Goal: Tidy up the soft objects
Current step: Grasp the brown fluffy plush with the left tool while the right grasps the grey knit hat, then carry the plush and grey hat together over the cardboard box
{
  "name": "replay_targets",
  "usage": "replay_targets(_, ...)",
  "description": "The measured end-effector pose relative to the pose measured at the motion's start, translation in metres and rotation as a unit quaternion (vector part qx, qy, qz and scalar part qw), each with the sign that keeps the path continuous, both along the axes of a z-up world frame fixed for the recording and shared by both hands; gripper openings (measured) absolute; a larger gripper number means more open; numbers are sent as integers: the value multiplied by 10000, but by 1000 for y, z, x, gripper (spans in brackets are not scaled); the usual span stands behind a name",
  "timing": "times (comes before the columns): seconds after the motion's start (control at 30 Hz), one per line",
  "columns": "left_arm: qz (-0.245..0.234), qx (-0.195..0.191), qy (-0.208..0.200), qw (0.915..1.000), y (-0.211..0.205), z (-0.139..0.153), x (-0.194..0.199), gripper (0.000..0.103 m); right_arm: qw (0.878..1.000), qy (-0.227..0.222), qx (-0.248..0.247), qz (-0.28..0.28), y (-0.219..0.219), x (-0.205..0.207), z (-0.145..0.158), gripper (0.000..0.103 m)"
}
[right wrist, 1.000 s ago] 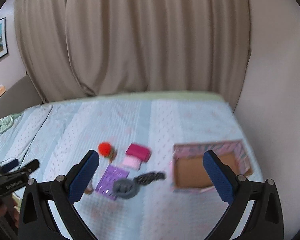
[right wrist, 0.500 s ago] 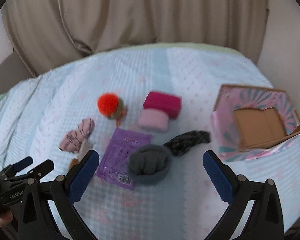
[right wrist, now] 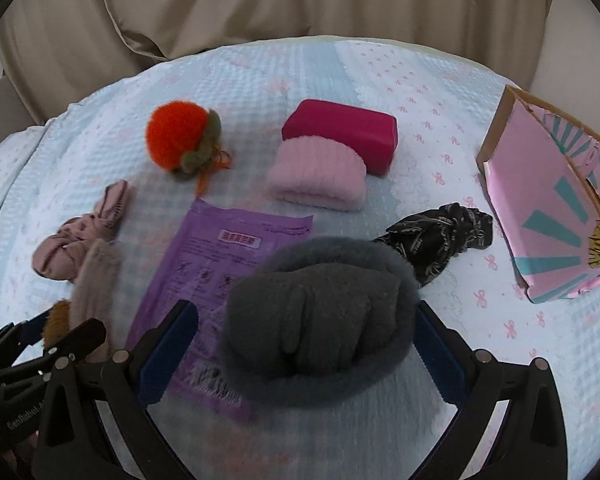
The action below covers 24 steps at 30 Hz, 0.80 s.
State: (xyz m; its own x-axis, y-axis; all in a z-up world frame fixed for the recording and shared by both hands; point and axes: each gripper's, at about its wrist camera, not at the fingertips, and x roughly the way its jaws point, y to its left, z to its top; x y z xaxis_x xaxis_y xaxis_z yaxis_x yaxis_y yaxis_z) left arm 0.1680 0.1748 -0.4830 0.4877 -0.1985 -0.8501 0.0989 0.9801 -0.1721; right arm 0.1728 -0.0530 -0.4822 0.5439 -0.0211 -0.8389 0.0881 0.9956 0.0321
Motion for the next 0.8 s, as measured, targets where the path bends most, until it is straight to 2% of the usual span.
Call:
replay_targets(0.07, -28, 0, 47, 10000, -5, -6, 1, 51, 10000, -11, -47, -8, 0, 3, -4, 99)
replay_targets(0.2, -25, 217, -32, 9998, -13, -8, -4, 46, 9999, 113, -100, -71, -3, 8, -13, 74)
replay_targets(0.4, 33, 370, -109, 9993, -18, -6, -6, 41, 10000, 23, -3, -91, -7, 7, -11, 54)
replay_targets(0.53, 101, 329, -126, 9993, -16, -1, -5, 39, 9999, 29, 66, -103, -8, 7, -6, 49)
replay_targets(0.57, 125, 324, -132, 9993, -15, 1, -5, 35, 9999, 16, 93, -117, -9, 6, -3, 48)
replay_targets(0.8, 206, 284, -269, 9990, -16, 24, -5, 35, 9996, -188, 161, -96, -12, 0, 23, 48)
